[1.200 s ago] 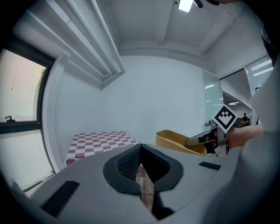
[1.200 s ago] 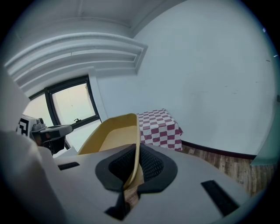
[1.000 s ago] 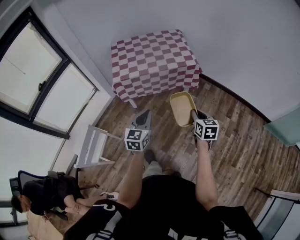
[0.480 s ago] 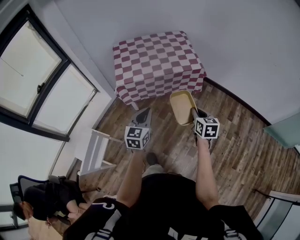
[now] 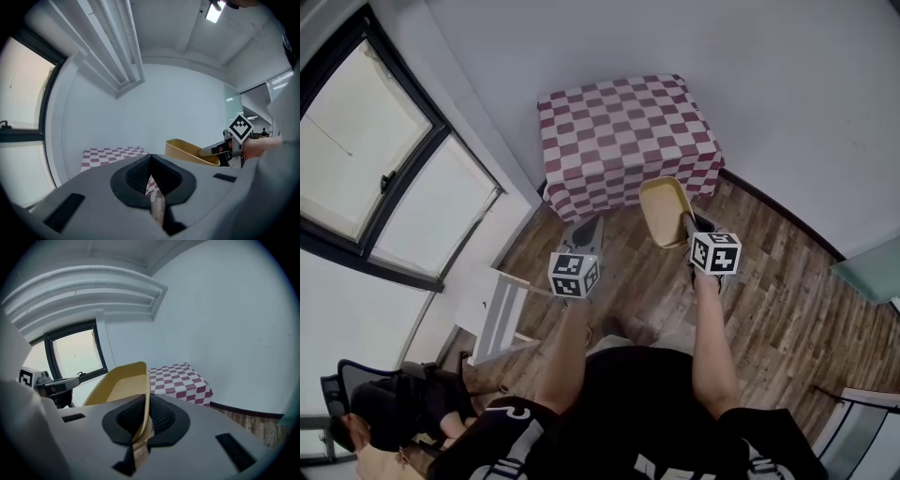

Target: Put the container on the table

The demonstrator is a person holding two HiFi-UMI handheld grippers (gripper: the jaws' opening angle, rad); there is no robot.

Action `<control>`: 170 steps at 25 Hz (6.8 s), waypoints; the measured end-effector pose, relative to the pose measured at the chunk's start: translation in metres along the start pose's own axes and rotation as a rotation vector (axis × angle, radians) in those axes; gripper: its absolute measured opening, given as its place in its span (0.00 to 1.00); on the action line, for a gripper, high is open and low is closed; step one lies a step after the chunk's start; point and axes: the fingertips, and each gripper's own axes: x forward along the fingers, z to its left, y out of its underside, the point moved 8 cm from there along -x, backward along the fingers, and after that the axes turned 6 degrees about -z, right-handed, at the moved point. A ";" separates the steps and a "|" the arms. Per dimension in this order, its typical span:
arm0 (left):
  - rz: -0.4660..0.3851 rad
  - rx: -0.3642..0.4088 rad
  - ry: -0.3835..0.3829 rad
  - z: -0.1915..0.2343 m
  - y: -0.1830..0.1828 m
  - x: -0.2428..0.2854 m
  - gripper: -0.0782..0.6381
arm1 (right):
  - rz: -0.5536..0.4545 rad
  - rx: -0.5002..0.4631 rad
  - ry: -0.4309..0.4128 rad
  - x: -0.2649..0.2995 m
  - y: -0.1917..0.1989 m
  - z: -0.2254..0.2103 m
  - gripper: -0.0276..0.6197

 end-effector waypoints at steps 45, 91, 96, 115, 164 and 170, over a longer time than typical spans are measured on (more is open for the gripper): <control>0.054 0.011 -0.207 -0.018 -0.006 0.243 0.14 | 0.043 -0.010 -0.220 0.196 -0.078 -0.189 0.09; 0.204 0.016 -0.201 0.122 -0.010 0.451 0.14 | 0.105 0.004 -0.147 0.400 -0.153 -0.258 0.09; 0.223 0.002 -0.180 0.160 -0.017 0.477 0.14 | 0.114 0.003 -0.130 0.439 -0.168 -0.249 0.09; 0.216 -0.055 -0.142 0.268 -0.017 0.492 0.14 | 0.143 -0.007 -0.094 0.523 -0.175 -0.195 0.09; 0.234 -0.113 -0.160 0.321 0.040 0.514 0.14 | 0.250 -0.013 -0.106 0.624 -0.124 -0.211 0.09; 0.253 -0.103 -0.156 0.325 0.052 0.527 0.14 | 0.272 -0.028 -0.117 0.644 -0.105 -0.216 0.09</control>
